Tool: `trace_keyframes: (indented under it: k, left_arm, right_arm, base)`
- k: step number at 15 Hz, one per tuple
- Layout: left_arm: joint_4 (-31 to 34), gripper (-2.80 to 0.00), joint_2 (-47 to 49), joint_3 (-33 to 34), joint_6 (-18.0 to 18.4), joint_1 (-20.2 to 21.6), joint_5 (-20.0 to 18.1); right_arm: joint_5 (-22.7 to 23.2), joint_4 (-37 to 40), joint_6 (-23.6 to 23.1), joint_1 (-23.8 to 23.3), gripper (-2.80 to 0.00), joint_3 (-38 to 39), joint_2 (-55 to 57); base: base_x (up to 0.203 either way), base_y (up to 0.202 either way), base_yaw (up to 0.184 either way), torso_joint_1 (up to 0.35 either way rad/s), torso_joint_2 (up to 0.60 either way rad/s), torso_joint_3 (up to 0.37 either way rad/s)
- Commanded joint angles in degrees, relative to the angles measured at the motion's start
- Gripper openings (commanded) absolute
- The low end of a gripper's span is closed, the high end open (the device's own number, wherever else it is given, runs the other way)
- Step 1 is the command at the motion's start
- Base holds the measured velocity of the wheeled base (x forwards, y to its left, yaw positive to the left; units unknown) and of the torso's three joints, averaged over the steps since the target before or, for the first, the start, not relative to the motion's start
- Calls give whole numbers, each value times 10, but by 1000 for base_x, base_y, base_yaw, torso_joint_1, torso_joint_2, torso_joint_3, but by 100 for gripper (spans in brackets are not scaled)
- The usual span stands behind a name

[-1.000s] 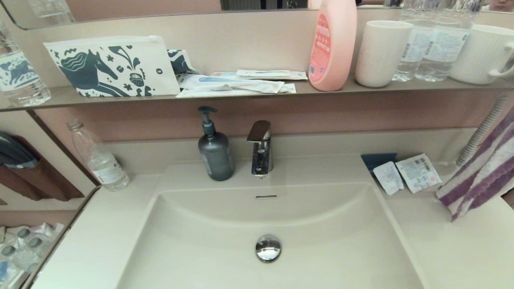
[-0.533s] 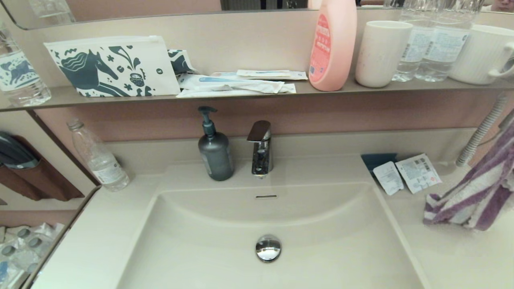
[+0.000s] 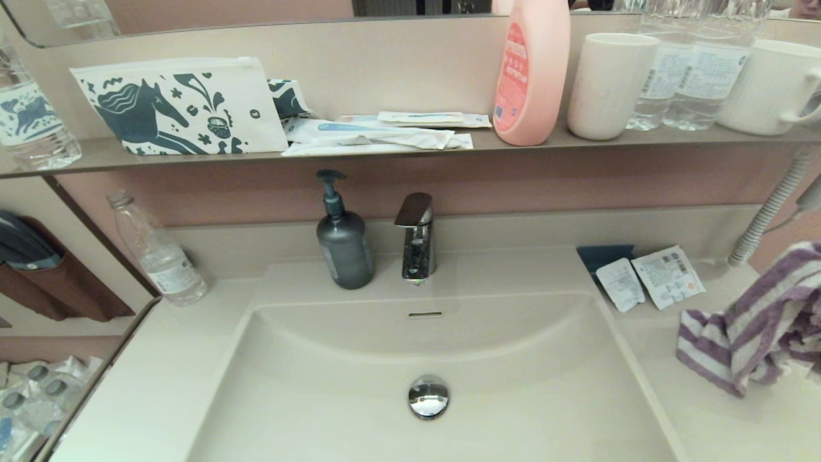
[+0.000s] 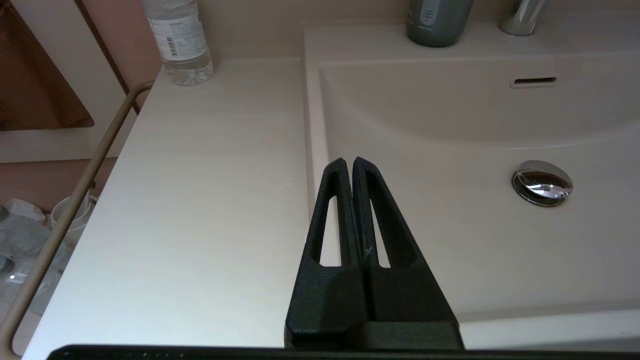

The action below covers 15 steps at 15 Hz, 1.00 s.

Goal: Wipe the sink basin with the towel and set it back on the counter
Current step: Wipe the sink

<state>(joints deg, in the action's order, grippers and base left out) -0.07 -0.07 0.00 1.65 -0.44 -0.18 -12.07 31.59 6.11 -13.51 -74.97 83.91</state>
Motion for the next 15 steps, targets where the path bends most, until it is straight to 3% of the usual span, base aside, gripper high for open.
trace_keyframes:
  k: [1, 8, 12, 13, 15]
  left_arm:
    - [0, -280, 1, 0, 0, 0, 0]
    - [0, -280, 1, 0, 0, 0, 0]
    - [0, -280, 1, 0, 0, 0, 0]
    - [0, -280, 1, 0, 0, 0, 0]
    - [0, -280, 1, 0, 0, 0, 0]
  right_arm:
    - [-1, -17, 0, 0, -280, 46, 7]
    - [-3, -161, 6, -1, -280, 207, 60]
    - [-6, -199, 17, -2, -280, 219, 82]
    - [-8, -198, 17, -1, 0, 215, 79]
    - [-26, -192, 15, 0, 0, 204, 72]
  base:
    - [0, 0, 0, 0, 0, 0]
    - [0, 0, 0, 0, 0, 0]
    - [0, 0, 0, 0, 0, 0]
    - [0, 0, 0, 0, 0, 0]
    - [0, 0, 0, 0, 0, 0]
